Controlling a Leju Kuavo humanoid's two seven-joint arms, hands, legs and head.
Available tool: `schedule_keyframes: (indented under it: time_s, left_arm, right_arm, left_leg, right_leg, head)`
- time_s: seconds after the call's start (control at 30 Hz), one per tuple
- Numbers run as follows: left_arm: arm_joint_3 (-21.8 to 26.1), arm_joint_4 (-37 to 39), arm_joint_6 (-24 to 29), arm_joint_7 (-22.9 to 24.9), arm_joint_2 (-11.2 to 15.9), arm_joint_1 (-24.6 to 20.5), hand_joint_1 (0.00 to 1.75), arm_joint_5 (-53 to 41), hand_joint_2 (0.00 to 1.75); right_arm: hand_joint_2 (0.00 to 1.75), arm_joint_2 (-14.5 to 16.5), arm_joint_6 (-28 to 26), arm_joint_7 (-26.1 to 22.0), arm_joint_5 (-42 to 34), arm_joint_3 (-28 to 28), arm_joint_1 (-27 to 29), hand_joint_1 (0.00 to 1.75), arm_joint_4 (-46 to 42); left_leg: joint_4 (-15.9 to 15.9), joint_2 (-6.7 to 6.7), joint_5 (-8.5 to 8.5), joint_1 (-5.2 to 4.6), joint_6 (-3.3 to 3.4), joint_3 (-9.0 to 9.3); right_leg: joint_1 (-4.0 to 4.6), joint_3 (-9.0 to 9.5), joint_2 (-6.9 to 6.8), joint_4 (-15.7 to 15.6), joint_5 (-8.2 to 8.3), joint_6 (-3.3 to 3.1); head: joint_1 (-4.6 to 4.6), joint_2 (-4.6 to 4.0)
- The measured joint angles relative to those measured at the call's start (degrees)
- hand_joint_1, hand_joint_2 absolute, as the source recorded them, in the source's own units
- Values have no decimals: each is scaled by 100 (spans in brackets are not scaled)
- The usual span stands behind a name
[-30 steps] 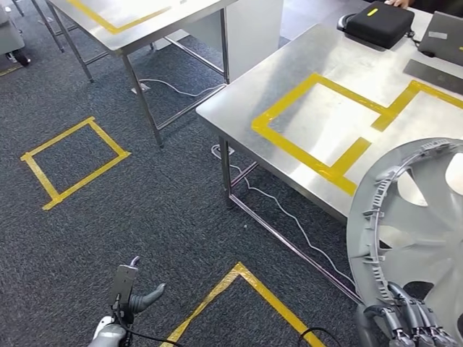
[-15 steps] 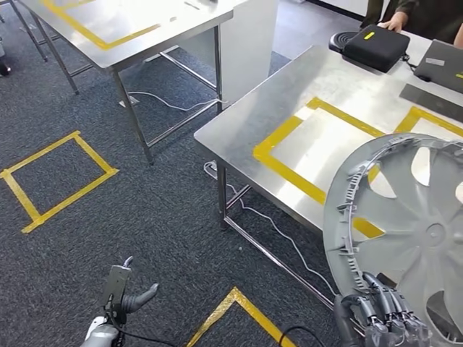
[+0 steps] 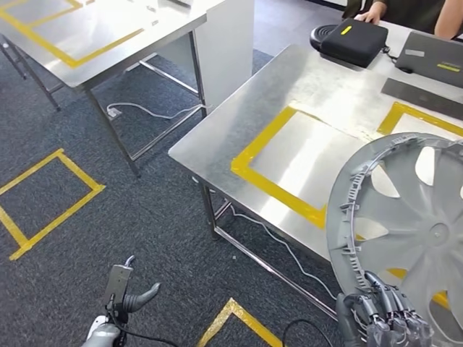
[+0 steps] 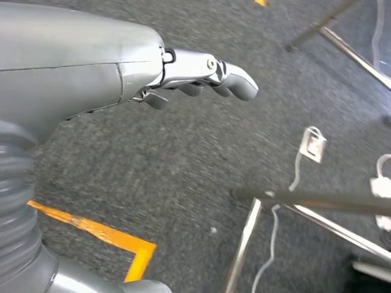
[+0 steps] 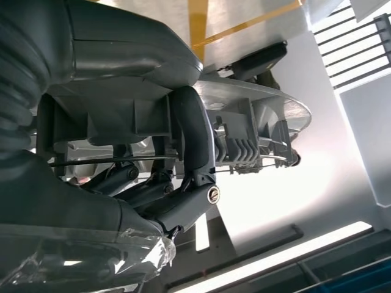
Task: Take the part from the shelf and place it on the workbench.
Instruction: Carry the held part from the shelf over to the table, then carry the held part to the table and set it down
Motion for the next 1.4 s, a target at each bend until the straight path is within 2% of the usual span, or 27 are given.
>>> schedule_keyframes:
  time_s: [0.1, 0.13, 0.17, 0.2, 0.27, 0.33, 0.4, 0.43, 0.5, 0.57, 0.63, 0.67, 0.7, 0.77, 0.8, 0.83, 0.9, 0.97, 1.03, 1.1, 1.13, 1.17, 1.2, 1.27, 1.3, 1.33, 1.4]
  left_arm:
    - [1, 1, 10, 1, -11, 6, 0, -2, 175]
    - [1, 1, 17, 2, -15, 11, 0, -4, 175]
    - [2, 2, 27, 2, -18, 13, 0, -5, 175]
    - [2, 2, 38, 1, -20, 12, 0, -7, 175]
    - [2, 2, 55, 0, -20, 5, 0, -9, 175]
    - [2, 1, 61, -2, -15, -5, 0, -8, 175]
    - [3, 1, 62, -8, -16, -18, 0, -7, 175]
    - [4, 1, 62, -11, -23, -28, 0, -7, 175]
    - [7, 0, 63, -17, -32, -51, 0, -6, 175]
    - [11, 0, 63, -20, -26, -45, 0, -5, 175]
    - [15, 1, 63, -20, -24, -24, 0, -6, 175]
    - [15, 2, 63, -19, -27, -18, 0, -7, 175]
    - [15, 2, 61, -19, -30, -16, 0, -7, 175]
    - [15, 2, 45, -18, -23, -20, 0, -21, 175]
    - [15, 1, 34, -18, -13, -28, 0, -35, 175]
    - [15, 1, 22, -17, -2, -40, 0, -50, 175]
    - [14, 0, 4, -16, 8, -73, 0, -77, 175]
    - [14, 0, -5, -15, 7, -97, 0, -109, 175]
    - [13, 0, -8, -14, 6, -105, 0, -132, 175]
    - [13, 1, -9, -8, 6, -86, 0, -137, 175]
    - [13, 1, -8, -3, 9, -68, 0, -140, 175]
    - [13, 2, -8, 3, 11, -53, 0, -145, 175]
    - [13, 2, -8, 8, 13, -45, 0, -152, 175]
    - [13, 1, -8, 15, 17, -39, 0, -167, 175]
    - [13, 1, -8, 19, 24, -38, 0, -171, 175]
    - [13, 2, -8, 25, 31, -37, 0, -173, 175]
    - [13, 2, -9, 34, 38, -47, 0, -185, 175]
  right_arm:
    - [175, -6, 0, -5, -8, -3, 10, 175, -8]
    - [175, -8, 0, -9, -10, -5, 24, 175, -13]
    - [175, -9, 0, -16, -13, -11, 45, 175, -24]
    - [175, -10, 0, -28, -18, -20, 70, 175, -43]
    - [175, -10, 0, -77, -43, -37, 114, 175, -93]
    - [175, -10, -4, -142, -77, -60, 137, 175, -136]
    - [175, -10, -11, -196, -122, -85, 162, 175, -162]
    - [175, -10, -13, -214, -146, -97, 185, 175, -168]
    - [175, -9, -15, -232, -181, -122, 218, 175, -179]
    - [175, -8, -15, -240, -190, -146, 209, 175, -186]
    - [175, -8, -15, -244, -192, -165, 199, 175, -185]
    - [175, -8, -15, -245, -196, -170, 202, 175, -185]
    - [175, -8, -15, -251, -208, -174, 205, 175, -184]
    - [175, -8, -5, -287, -249, -174, 199, 175, -174]
    - [175, -9, 14, -314, -266, -173, 190, 175, -161]
    - [175, -10, 44, -337, -273, -171, 180, 175, -144]
    - [175, -17, 130, -358, -270, -167, 162, 175, -101]
    - [175, -26, 210, -356, -266, -162, 156, 175, -55]
    - [175, -39, 260, -346, -262, -156, 136, 175, -12]
    - [175, -50, 313, -330, -257, -151, 98, 175, 31]
    - [175, -55, 349, -317, -257, -145, 84, 175, 53]
    - [175, -62, 394, -302, -258, -135, 76, 175, 75]
    - [175, -70, 435, -286, -261, -124, 72, 175, 97]
    - [175, -87, 492, -258, -269, -93, 65, 175, 132]
    - [175, -96, 507, -250, -272, -78, 55, 175, 148]
    - [175, -108, 528, -240, -276, -62, 45, 175, 159]
    - [175, -138, 610, -208, -312, -21, 11, 175, 180]
  left_leg:
    - [972, -121, -371, 28, -55, -594]
    - [1150, -133, -377, 29, -49, -747]
    - [1143, -153, -273, 26, -31, -808]
    - [934, -191, -64, 19, -5, -765]
    - [231, -385, 413, 9, 63, -506]
    - [-293, -564, 564, 12, 114, -299]
    - [-450, -546, 538, 14, 136, -224]
    - [-484, -488, 572, 18, 142, -193]
    - [-584, -369, 592, 34, 173, -117]
    - [-617, -245, 573, 38, 195, -69]
    - [-612, -108, 542, 48, 191, -47]
    - [-607, -48, 526, 60, 177, -35]
    - [-598, -1, 509, 76, 154, -20]
    - [-557, 63, 448, 97, 72, 13]
    - [-535, 84, 399, 95, 26, 25]
    - [-521, 105, 345, 86, -19, 38]
    - [-531, 131, 264, 83, -86, 78]
    - [-478, 81, 218, 114, -148, 108]
    - [-38, -48, 54, 132, -187, -99]
    - [765, -138, -190, 129, -191, -606]
    - [1076, -155, -222, 128, -184, -853]
    - [1203, -168, -137, 124, -170, -1020]
    - [1103, -180, 74, 117, -148, -1073]
    - [407, -202, 698, 88, -91, -917]
    - [52, -214, 887, 69, -63, -796]
    - [-191, -222, 967, 51, -41, -702]
    - [-371, -222, 838, 35, 15, -581]
  right_leg:
    - [-5, 25, 198, -13, -15, -29]
    - [1, 35, 270, -13, -25, -36]
    - [6, 50, 343, -13, -35, -41]
    - [8, 72, 418, -13, -47, -41]
    - [5, 113, 557, -15, -71, -30]
    - [-16, 98, 685, -17, -87, 6]
    - [-48, 60, 810, -44, -93, 75]
    - [-53, 55, 786, -43, -108, 105]
    - [-36, -42, 486, 169, -261, 162]
    - [-47, -354, 140, 819, -598, 226]
    - [-94, -682, 52, 1417, -794, 307]
    - [-120, -715, 33, 1449, -738, 351]
    - [-149, -632, 6, 1257, -581, 398]
    - [-207, -234, -79, 485, -210, 490]
    - [-227, -55, -102, 166, -112, 487]
    - [-237, 56, -112, -21, -89, 458]
    - [-218, 84, -72, -70, -156, 329]
    - [-209, 148, -30, -82, -194, 226]
    - [-214, 278, 8, -95, -231, 146]
    - [-197, 381, 45, -95, -307, 102]
    - [-187, 441, 75, -95, -361, 93]
    - [-180, 514, 107, -95, -423, 92]
    - [-177, 605, 140, -95, -495, 98]
    - [-181, 788, 189, -104, -658, 123]
    - [-177, 860, 216, -114, -745, 146]
    - [-175, 920, 239, -153, -815, 174]
    - [-169, 1073, 270, -236, -825, 250]
  head:
    - [-17, 0]
    - [-17, 0]
    - [-16, 0]
    - [-15, 0]
    - [-12, 0]
    - [-13, 0]
    - [-22, 0]
    - [-21, 0]
    - [-7, 0]
    - [6, 0]
    - [6, 0]
    - [6, 0]
    - [8, 0]
    - [11, 0]
    - [9, 0]
    - [-2, 0]
    - [-29, 0]
    - [-50, 1]
    - [-79, 1]
    - [-99, 0]
    - [-99, 0]
    - [-101, 0]
    - [-102, 0]
    - [-103, 0]
    - [-105, 0]
    - [-108, 0]
    - [-113, 0]
